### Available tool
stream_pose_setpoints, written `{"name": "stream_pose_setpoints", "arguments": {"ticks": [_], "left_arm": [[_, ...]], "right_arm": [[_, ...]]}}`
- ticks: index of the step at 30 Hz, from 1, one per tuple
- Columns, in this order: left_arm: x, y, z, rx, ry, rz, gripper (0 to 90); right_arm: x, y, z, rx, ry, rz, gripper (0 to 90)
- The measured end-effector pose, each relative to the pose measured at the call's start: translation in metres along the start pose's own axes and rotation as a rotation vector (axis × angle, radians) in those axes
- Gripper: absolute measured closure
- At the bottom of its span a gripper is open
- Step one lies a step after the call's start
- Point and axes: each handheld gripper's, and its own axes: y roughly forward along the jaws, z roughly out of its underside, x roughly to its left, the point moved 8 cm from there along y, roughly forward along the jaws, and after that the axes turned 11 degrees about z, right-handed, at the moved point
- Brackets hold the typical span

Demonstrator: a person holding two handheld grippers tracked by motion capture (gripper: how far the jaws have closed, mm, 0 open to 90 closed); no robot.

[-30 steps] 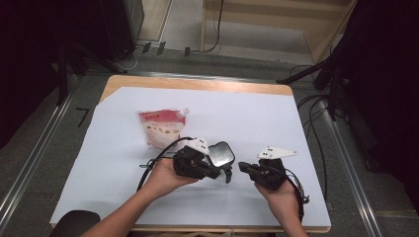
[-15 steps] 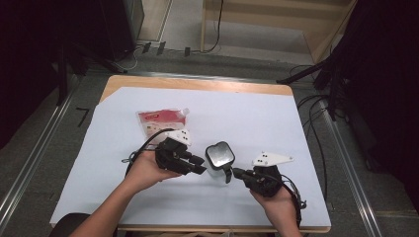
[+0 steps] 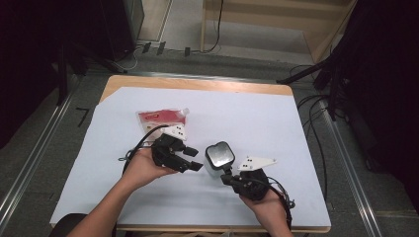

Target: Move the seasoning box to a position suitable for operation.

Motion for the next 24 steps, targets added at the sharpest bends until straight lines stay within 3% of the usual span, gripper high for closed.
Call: {"name": "stream_pose_setpoints", "arguments": {"ticks": [5, 10, 19, 24], "left_arm": [[0.003, -0.001, 0.001, -0.009, -0.012, -0.013, 41.0], [0.003, -0.002, 0.0, -0.013, -0.011, -0.018, 40.9], [0.003, -0.001, 0.0, -0.013, -0.013, -0.021, 40.9], [0.003, -0.001, 0.0, -0.013, -0.015, -0.02, 41.0]], "right_arm": [[0.001, 0.007, 0.003, 0.023, -0.02, 0.006, 90.0], [-0.005, 0.007, 0.003, 0.031, 0.001, 0.008, 90.0], [-0.006, 0.007, 0.004, 0.034, -0.01, 0.011, 90.0], [-0.014, 0.005, 0.005, 0.043, 0.003, 0.022, 90.0]]}}
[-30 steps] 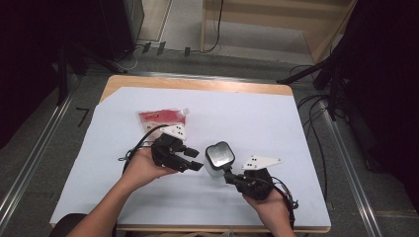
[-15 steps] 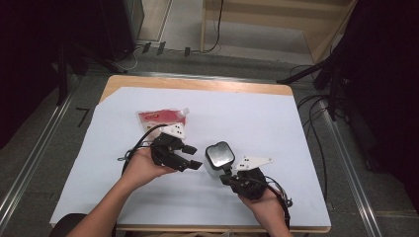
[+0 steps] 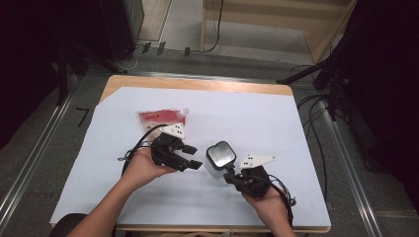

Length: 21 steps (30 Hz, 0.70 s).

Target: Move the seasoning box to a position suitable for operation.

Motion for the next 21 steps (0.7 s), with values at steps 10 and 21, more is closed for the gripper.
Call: {"name": "stream_pose_setpoints", "arguments": {"ticks": [10, 21], "left_arm": [[0.0, 0.001, 0.0, 0.0, -0.001, -0.001, 41.0], [0.002, 0.004, 0.001, 0.001, 0.012, -0.011, 38.1]], "right_arm": [[-0.017, -0.004, 0.003, 0.01, 0.035, 0.03, 90.0], [-0.039, -0.005, 0.007, 0.039, 0.075, 0.055, 90.0]]}}
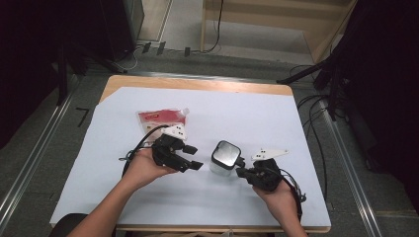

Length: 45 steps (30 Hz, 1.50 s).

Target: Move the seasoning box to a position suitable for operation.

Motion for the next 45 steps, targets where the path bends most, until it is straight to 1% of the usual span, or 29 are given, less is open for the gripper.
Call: {"name": "stream_pose_setpoints", "arguments": {"ticks": [1, 2, 4, 5, 6, 8, 9, 11, 12, 16, 18, 20, 21, 23, 26, 28, 29, 30, 31, 34, 35, 36, 37, 38, 39, 40, 42, 44, 45], "left_arm": [[0.002, 0.0, -0.001, -0.009, 0.002, -0.006, 37.7], [0.002, 0.0, -0.001, -0.009, 0.002, -0.006, 37.2], [0.003, 0.001, -0.001, -0.016, 0.0, -0.003, 36.7], [0.004, 0.002, -0.001, -0.018, -0.003, -0.006, 36.5], [0.005, 0.002, -0.001, -0.014, -0.005, -0.007, 35.7], [0.005, 0.005, 0.0, -0.012, -0.003, -0.009, 35.7], [0.004, 0.006, -0.001, -0.014, -0.003, -0.005, 35.5], [0.004, 0.007, 0.0, -0.004, 0.001, -0.008, 35.2], [0.004, 0.008, -0.001, -0.005, 0.001, -0.004, 34.9], [0.004, 0.012, -0.001, -0.004, 0.002, -0.005, 33.6], [0.005, 0.015, -0.002, -0.004, 0.005, -0.005, 33.2], [0.005, 0.016, -0.003, -0.006, 0.008, -0.009, 31.8], [0.006, 0.017, -0.005, -0.02, 0.003, -0.002, 31.1], [0.007, 0.018, -0.006, -0.029, 0.001, 0.004, 30.8], [0.009, 0.019, -0.006, -0.032, -0.004, 0.018, 29.9], [0.011, 0.022, -0.005, -0.028, -0.004, 0.025, 29.7], [0.011, 0.024, -0.005, -0.02, -0.003, 0.029, 29.8], [0.013, 0.025, -0.004, -0.005, 0.002, 0.029, 29.8], [0.014, 0.028, -0.003, 0.013, 0.013, 0.031, 30.0], [0.015, 0.031, -0.005, 0.014, 0.009, 0.037, 30.0], [0.015, 0.033, -0.006, 0.012, 0.013, 0.05, 29.9], [0.015, 0.034, -0.008, 0.008, 0.017, 0.055, 28.9], [0.015, 0.037, -0.009, 0.011, 0.007, 0.071, 25.6], [0.015, 0.039, -0.009, 0.022, -0.002, 0.085, 25.6], [0.016, 0.043, -0.009, 0.039, -0.012, 0.095, 22.9], [0.016, 0.043, -0.009, 0.039, -0.012, 0.095, 22.9], [0.015, 0.046, -0.012, 0.034, 0.018, 0.098, 22.1], [0.015, 0.047, -0.016, 0.019, 0.046, 0.083, 21.1], [0.017, 0.049, -0.018, 0.031, 0.064, 0.071, 20.5]], "right_arm": [[-0.003, 0.0, 0.0, 0.002, 0.004, 0.003, 90.0], [-0.003, 0.0, 0.0, 0.002, 0.004, 0.003, 90.0], [-0.008, -0.001, 0.001, 0.005, 0.011, 0.008, 90.0], [-0.009, -0.002, 0.001, 0.01, 0.022, 0.012, 90.0], [-0.014, -0.003, 0.001, 0.007, 0.026, 0.018, 90.0], [-0.016, -0.004, 0.001, 0.008, 0.034, 0.024, 90.0], [-0.021, -0.005, 0.0, 0.001, 0.038, 0.033, 90.0], [-0.023, -0.005, -0.001, -0.002, 0.038, 0.036, 90.0], [-0.027, -0.005, -0.001, 0.0, 0.052, 0.041, 90.0], [-0.033, -0.004, -0.003, -0.005, 0.061, 0.055, 90.0], [-0.038, -0.002, -0.005, -0.009, 0.054, 0.071, 90.0], [-0.04, 0.0, -0.007, -0.009, 0.063, 0.077, 90.0], [-0.042, 0.0, -0.008, -0.007, 0.061, 0.076, 90.0], [-0.042, -0.001, -0.008, -0.008, 0.058, 0.077, 90.0], [-0.044, -0.013, -0.011, -0.044, 0.059, 0.093, 90.0], [-0.05, -0.016, -0.013, -0.053, 0.069, 0.118, 90.0], [-0.056, -0.015, -0.014, -0.05, 0.078, 0.128, 90.0], [-0.056, -0.015, -0.014, -0.05, 0.078, 0.128, 90.0], [-0.06, -0.009, -0.016, -0.043, 0.087, 0.13, 90.0], [-0.063, -0.005, -0.018, -0.039, 0.09, 0.137, 90.0], [-0.063, -0.003, -0.018, -0.036, 0.097, 0.137, 90.0], [-0.063, -0.001, -0.018, -0.029, 0.092, 0.139, 90.0], [-0.062, 0.002, -0.018, -0.023, 0.092, 0.137, 90.0], [-0.062, 0.002, -0.018, -0.023, 0.092, 0.137, 90.0], [-0.061, 0.003, -0.018, -0.022, 0.09, 0.148, 90.0], [-0.062, 0.003, -0.019, -0.025, 0.088, 0.153, 90.0], [-0.062, 0.004, -0.019, -0.025, 0.089, 0.151, 90.0], [-0.062, 0.004, -0.019, -0.024, 0.09, 0.153, 90.0], [-0.062, 0.005, -0.019, -0.021, 0.093, 0.157, 90.0]]}}
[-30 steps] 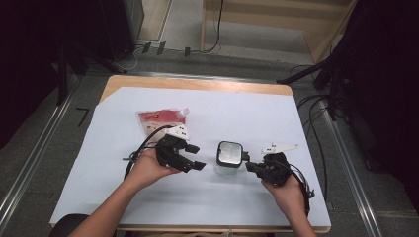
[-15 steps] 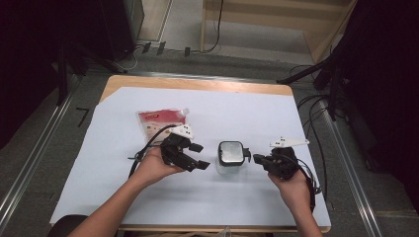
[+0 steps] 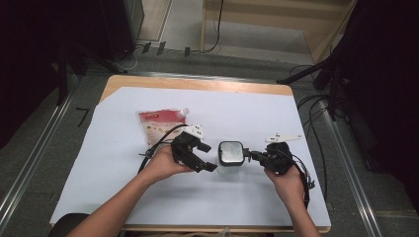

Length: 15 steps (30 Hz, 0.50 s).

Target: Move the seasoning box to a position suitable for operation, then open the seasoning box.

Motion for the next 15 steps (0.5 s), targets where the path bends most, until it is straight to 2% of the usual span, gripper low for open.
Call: {"name": "stream_pose_setpoints", "arguments": {"ticks": [2, 7, 10, 15], "left_arm": [[0.004, 0.004, -0.004, 0.019, 0.018, -0.016, 19.4], [0.007, 0.008, -0.008, 0.031, 0.023, -0.011, 20.6], [0.009, 0.013, -0.006, 0.037, 0.007, -0.004, 20.1], [0.01, 0.019, -0.006, 0.043, 0.021, -0.017, 19.2]], "right_arm": [[-0.001, 0.005, 0.0, 0.01, 0.003, -0.002, 90.0], [-0.002, 0.008, 0.0, 0.015, 0.006, -0.014, 90.0], [-0.003, 0.01, 0.001, 0.02, 0.001, -0.014, 90.0], [-0.003, 0.01, 0.001, 0.023, 0.011, -0.01, 90.0]]}}
